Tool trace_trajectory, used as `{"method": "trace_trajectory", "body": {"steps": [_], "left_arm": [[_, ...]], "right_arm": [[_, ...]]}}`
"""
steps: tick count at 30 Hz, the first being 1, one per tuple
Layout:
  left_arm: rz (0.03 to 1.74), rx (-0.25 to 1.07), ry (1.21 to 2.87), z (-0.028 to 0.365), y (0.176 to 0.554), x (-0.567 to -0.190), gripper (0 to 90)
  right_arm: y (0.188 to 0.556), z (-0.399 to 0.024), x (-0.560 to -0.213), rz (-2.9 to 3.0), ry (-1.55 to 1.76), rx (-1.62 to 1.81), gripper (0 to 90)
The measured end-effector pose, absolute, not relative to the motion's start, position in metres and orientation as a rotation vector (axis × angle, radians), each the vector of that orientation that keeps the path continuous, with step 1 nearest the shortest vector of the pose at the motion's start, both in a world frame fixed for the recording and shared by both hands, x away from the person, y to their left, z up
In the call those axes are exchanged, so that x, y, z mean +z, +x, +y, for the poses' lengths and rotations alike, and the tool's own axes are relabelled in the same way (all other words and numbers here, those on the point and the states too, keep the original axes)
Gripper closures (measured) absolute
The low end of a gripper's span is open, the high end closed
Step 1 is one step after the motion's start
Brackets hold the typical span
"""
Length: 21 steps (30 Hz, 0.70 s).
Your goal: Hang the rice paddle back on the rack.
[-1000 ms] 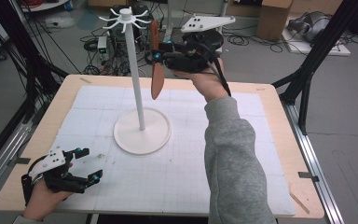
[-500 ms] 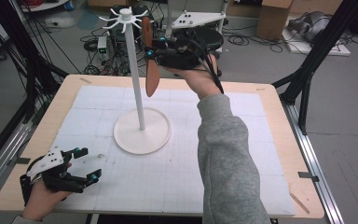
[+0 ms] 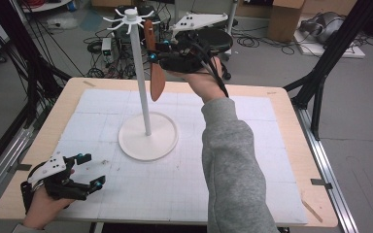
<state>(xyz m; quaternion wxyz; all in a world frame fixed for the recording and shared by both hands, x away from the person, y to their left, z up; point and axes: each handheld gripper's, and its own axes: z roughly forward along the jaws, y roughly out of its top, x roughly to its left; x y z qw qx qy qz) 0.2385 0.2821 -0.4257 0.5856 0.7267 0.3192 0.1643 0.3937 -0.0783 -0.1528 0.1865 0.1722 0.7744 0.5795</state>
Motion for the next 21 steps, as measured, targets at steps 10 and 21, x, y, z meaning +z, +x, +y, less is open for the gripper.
{"method": "trace_trajectory", "body": {"steps": [10, 21], "left_arm": [[0.75, 0.379, 1.694, 0.2822, 0.2396, -0.4269, 1.8], [0.746, 0.373, 1.698, 0.2813, 0.2389, -0.4268, 1.8]], "right_arm": [[0.396, -0.0745, -0.1568, 2.188, 0.485, 1.613, 64.5], [0.3956, -0.0775, -0.1597, 2.17, 0.481, 1.636, 64.0]]}}
